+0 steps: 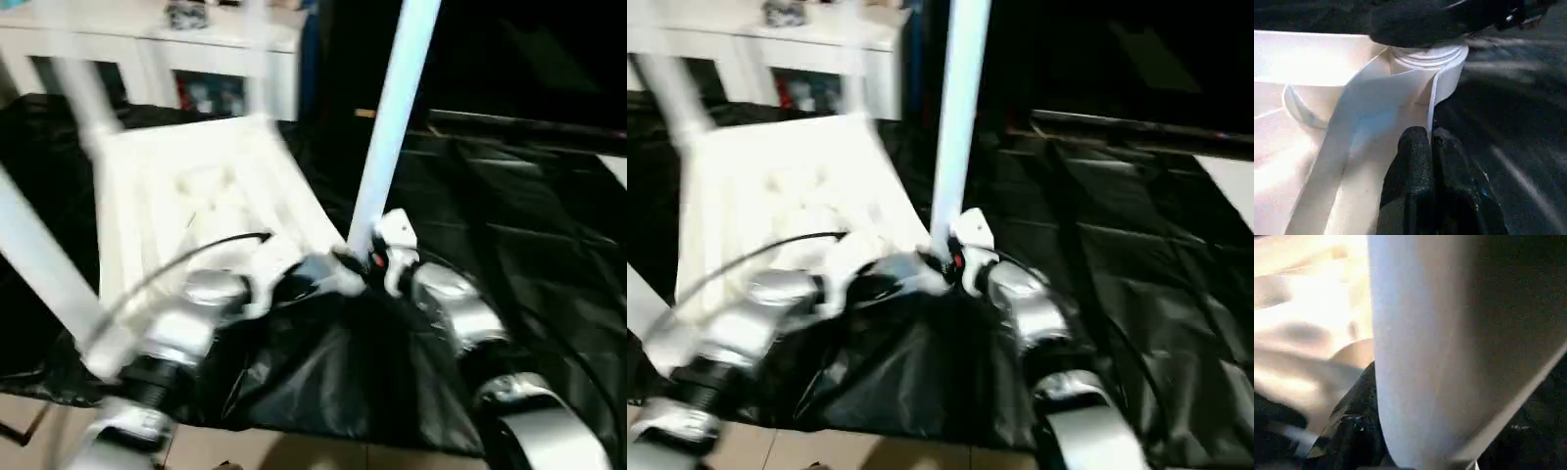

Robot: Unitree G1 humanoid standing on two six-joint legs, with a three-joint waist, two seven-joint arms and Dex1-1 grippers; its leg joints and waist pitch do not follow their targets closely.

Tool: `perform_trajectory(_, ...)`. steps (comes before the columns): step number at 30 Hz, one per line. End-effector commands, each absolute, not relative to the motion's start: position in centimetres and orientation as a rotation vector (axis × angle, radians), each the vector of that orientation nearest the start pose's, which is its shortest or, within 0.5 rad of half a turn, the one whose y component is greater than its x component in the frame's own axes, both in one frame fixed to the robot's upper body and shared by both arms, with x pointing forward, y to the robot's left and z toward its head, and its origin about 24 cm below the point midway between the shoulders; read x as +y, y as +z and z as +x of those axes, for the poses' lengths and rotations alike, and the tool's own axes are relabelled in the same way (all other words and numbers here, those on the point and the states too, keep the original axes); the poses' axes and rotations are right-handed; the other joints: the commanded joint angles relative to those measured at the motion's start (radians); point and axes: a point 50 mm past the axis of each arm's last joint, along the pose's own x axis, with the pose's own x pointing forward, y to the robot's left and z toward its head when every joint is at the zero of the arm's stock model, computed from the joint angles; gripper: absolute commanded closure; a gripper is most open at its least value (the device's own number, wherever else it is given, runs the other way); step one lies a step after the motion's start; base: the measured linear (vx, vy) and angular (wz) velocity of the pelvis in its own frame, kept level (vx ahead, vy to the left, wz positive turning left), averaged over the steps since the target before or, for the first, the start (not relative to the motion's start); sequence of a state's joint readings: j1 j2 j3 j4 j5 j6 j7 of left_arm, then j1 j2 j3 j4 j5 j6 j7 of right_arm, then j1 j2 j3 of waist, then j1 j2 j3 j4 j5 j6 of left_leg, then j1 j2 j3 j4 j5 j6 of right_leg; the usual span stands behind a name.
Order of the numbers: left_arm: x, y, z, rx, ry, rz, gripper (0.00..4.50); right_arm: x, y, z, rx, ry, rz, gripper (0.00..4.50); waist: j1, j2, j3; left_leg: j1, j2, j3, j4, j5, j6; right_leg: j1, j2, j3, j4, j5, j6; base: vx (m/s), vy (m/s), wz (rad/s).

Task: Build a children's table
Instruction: Rotate leg to tighten

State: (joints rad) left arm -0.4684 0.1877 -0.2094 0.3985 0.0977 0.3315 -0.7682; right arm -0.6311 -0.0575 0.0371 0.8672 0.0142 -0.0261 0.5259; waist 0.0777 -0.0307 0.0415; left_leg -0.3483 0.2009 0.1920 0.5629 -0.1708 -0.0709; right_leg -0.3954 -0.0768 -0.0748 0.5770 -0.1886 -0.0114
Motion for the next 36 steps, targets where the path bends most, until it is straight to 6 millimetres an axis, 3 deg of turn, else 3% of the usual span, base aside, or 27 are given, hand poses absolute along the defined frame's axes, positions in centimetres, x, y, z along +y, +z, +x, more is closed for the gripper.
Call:
perform_trajectory(1,7.9,5.2,32.0,0.321,-0.852,0.283,4.50,-4.1,0.1,31.7,0.375,0.854,-0.084,2.56,-0.009,0.002,-0.038,0.014,0.030,-0.038,-0.078,-0.457,-0.018,0.023,-0.077,0.026,-0.108,-0.608,-0.056,0.000,0.000,0.00)
perform_trajectory(3,7.6,5.2,32.0,0.318,-0.859,0.279,4.50,-3.7,0.4,31.5,0.349,0.889,-0.105,2.56,-0.008,0.002,-0.036,0.025,0.028,-0.035,-0.073,-0.483,-0.011,0.011,-0.076,0.027,-0.115,-0.617,-0.054,0.000,0.000,0.00)
perform_trajectory(4,7.5,5.2,32.0,0.317,-0.863,0.278,4.50,-3.5,0.5,31.5,0.339,0.892,-0.096,2.21,-0.008,0.002,-0.036,0.026,0.027,-0.035,-0.072,-0.486,-0.009,0.010,-0.077,0.027,-0.116,-0.618,-0.055,0.000,0.000,0.00)
perform_trajectory(11,7.7,5.4,31.3,0.313,-0.947,0.280,4.50,-4.7,1.1,31.8,0.318,0.944,-0.049,1.57,-0.005,-0.001,-0.037,0.015,0.031,-0.035,-0.080,-0.461,0.007,0.016,-0.077,0.040,-0.102,-0.539,-0.085,0.000,0.000,0.00)
perform_trajectory(14,8.5,5.3,30.9,0.318,-1.026,0.298,4.50,-5.9,1.1,31.5,0.313,1.043,-0.104,1.57,-0.002,0.003,-0.042,0.013,0.033,-0.032,-0.080,-0.434,0.013,0.020,-0.078,0.046,-0.095,-0.475,-0.106,0.000,0.000,0.00)
perform_trajectory(17,9.1,5.4,30.7,0.320,-1.087,0.310,4.50,-6.7,1.0,31.2,0.326,1.139,-0.146,1.57,0.003,0.001,-0.043,0.009,0.033,-0.024,-0.077,-0.382,0.025,0.022,-0.074,0.053,-0.081,-0.366,-0.149,0.000,0.000,0.00)
perform_trajectory(20,9.8,5.5,30.4,0.328,-1.151,0.323,4.50,-7.6,0.8,30.6,0.360,1.248,-0.190,1.57,0.006,-0.003,-0.045,0.007,0.032,-0.019,-0.072,-0.351,0.044,0.026,-0.074,0.056,-0.076,-0.364,-0.160,0.000,0.000,0.00)
perform_trajectory(22,10.5,5.6,30.2,0.341,-1.213,0.334,4.50,-8.5,0.6,30.0,0.397,1.346,-0.231,1.57,0.014,-0.003,-0.050,0.009,0.032,-0.017,-0.068,-0.312,0.048,0.028,-0.074,0.055,-0.074,-0.349,-0.164,0.000,0.000,0.00)
perform_trajectory(24,10.5,5.6,30.2,0.342,-1.215,0.335,4.50,-8.5,0.6,30.0,0.398,1.350,-0.232,1.57,0.019,-0.002,-0.050,0.005,0.035,-0.012,-0.066,-0.260,0.056,0.029,-0.070,0.056,-0.064,-0.269,-0.191,0.053,-0.044,0.07)
perform_trajectory(25,10.9,5.6,30.0,0.351,-1.261,0.346,4.50,-8.9,0.5,29.6,0.421,1.415,-0.247,1.57,0.021,-0.006,-0.049,0.005,0.035,-0.011,-0.065,-0.255,0.057,0.029,-0.069,0.055,-0.063,-0.262,-0.195,0.056,-0.040,0.07)
perform_trajectory(27,11.3,5.7,29.9,0.357,-1.294,0.352,4.50,-9.2,0.5,29.4,0.434,1.458,-0.253,1.57,0.028,-0.004,-0.052,0.000,0.037,-0.009,-0.061,-0.224,0.062,0.036,-0.066,0.054,-0.049,-0.213,-0.201,0.027,-0.014,0.02)
perform_trajectory(29,11.8,5.9,29.7,0.365,-1.356,0.343,4.50,-9.4,0.8,29.0,0.439,1.531,-0.237,1.87,0.032,-0.007,-0.054,0.002,0.040,-0.007,-0.059,-0.200,0.066,0.036,-0.065,0.052,-0.043,-0.174,-0.214,0.000,0.000,0.00)
perform_trajectory(31,12.0,6.1,29.6,0.367,-1.382,0.339,4.50,-9.4,0.9,28.9,0.437,1.563,-0.229,1.90,0.039,-0.003,-0.053,0.006,0.041,-0.007,-0.060,-0.208,0.062,0.036,-0.066,0.051,-0.043,-0.186,-0.218,0.000,0.000,0.00)
perform_trajectory(36,12.6,6.2,29.6,0.386,-1.416,0.332,4.50,-9.5,1.1,28.4,0.450,1.645,-0.231,2.23,0.041,-0.004,-0.049,0.013,0.042,-0.005,-0.063,-0.260,0.045,0.030,-0.065,0.053,-0.049,-0.241,-0.215,0.000,0.000,0.00)
